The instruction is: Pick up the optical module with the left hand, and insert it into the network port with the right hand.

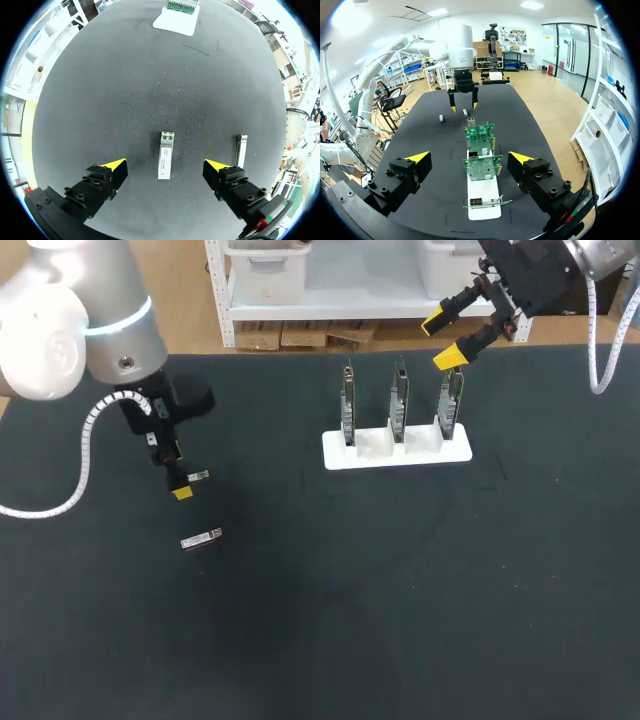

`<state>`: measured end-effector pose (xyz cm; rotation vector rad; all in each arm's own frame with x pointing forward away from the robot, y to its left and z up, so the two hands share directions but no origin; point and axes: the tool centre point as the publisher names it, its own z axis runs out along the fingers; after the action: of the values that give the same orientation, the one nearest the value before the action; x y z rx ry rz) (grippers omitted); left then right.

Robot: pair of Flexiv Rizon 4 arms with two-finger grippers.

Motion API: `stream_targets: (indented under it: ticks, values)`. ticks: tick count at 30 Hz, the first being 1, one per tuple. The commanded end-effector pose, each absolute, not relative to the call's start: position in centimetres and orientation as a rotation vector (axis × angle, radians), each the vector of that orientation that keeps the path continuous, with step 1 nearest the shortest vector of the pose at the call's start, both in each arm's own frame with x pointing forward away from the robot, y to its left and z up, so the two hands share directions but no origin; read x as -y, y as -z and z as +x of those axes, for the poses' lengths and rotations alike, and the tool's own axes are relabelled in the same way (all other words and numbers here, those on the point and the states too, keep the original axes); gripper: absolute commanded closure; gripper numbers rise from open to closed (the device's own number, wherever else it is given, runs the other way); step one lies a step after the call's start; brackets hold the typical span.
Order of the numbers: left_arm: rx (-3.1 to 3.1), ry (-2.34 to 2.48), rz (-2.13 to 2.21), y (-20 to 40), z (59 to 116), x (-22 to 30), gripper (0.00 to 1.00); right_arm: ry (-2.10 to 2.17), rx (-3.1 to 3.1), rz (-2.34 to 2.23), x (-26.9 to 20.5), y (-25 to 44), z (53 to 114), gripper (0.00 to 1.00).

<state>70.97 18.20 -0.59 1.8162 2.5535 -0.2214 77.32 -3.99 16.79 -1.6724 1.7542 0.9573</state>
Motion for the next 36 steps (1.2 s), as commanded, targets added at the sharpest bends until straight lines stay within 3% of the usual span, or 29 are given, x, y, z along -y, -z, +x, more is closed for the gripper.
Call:
stream_targets:
  ticks: [1,30,31,32,33,34,35,36]
  values:
    - [-2.540,0.220,1.806,0.90,70.26,-18.29,0.00,-0.953,-1.754,-1.670,3.99,-16.78,77.16,0.00]
    - [-2.570,0.214,1.810,1.52,69.87,-17.72,0.00,-0.953,-1.754,-1.670,3.99,-16.78,77.16,0.00]
    - [-2.571,0.216,1.808,1.54,69.88,-17.73,0.04,-0.953,-1.754,-1.670,3.99,-16.78,77.16,0.00]
    - [-2.572,0.217,1.806,1.56,69.88,-17.75,0.37,-0.953,-1.754,-1.670,3.99,-16.78,77.16,0.00]
    - [-2.577,0.220,1.801,1.61,69.88,-17.79,0.56,-0.953,-1.754,-1.670,3.99,-16.78,77.16,0.00]
    - [-2.581,0.223,1.797,1.64,69.87,-17.82,0.68,-0.953,-1.754,-1.670,3.99,-16.78,77.16,0.00]
    - [-2.583,0.224,1.794,1.67,69.87,-17.85,1.00,-0.953,-1.754,-1.670,3.99,-16.78,77.16,0.00]
    - [-2.585,0.225,1.793,1.68,69.86,-17.85,1.00,-0.953,-1.754,-1.670,3.99,-16.78,77.16,0.00]
